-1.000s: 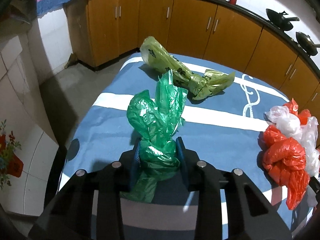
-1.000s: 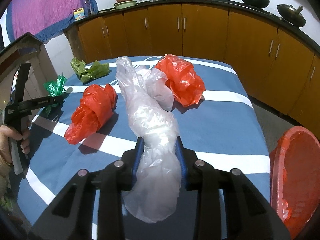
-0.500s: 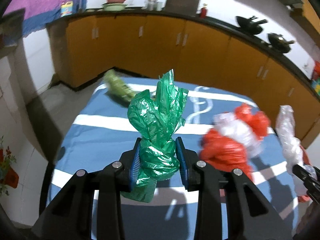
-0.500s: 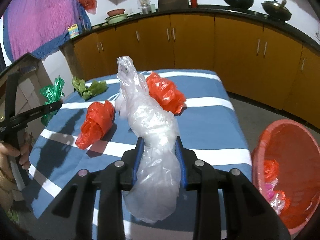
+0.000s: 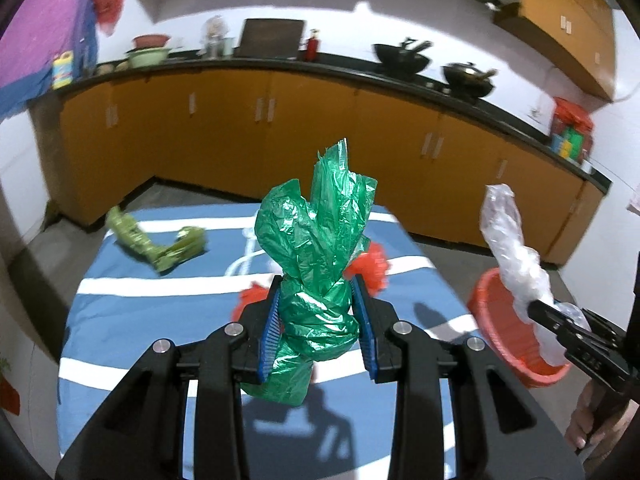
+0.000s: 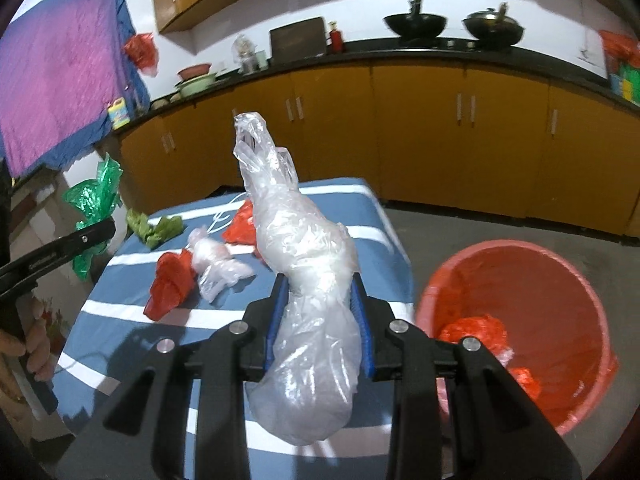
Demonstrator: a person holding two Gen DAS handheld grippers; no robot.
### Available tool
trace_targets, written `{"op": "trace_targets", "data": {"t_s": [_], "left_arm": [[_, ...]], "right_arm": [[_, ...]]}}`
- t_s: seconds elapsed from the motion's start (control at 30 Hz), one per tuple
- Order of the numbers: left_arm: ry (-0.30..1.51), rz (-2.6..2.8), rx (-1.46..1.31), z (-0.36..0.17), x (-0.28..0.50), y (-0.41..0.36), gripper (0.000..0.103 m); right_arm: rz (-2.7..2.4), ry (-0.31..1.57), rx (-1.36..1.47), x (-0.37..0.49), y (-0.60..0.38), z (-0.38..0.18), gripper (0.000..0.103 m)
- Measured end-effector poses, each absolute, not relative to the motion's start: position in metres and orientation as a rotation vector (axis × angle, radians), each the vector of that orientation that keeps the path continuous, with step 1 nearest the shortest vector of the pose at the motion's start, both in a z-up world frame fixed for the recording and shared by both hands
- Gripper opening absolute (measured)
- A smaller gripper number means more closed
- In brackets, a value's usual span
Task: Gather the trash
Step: 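Lift and carry the green bag and clear sheet over the red basket with both grippers, then open both grippers over the red basket to drop the bags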
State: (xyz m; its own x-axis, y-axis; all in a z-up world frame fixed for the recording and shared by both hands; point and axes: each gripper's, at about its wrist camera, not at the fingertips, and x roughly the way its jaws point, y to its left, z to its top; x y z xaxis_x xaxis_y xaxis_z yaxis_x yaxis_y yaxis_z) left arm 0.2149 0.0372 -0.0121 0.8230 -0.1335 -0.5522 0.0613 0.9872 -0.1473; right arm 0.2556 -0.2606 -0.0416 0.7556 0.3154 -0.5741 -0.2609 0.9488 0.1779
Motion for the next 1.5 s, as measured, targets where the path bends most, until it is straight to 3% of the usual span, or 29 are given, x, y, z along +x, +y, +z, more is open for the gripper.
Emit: {"op": "trace_targets", "data": {"t_s": [0.73,1.5], "left_arm": [[0.583,-0.332,-0.067,-0.001,0.208,-0.089,0.034],[0.685,-0.486,-0.015,-0.043,0.217,-0.195,0.034]], "right_arm": [[0.074,0.589,0.174,0.216,-0.388,-0.031,0.031],[-0.081,0.629,0.265,0.225,-0.457,-0.061,0.031]]}}
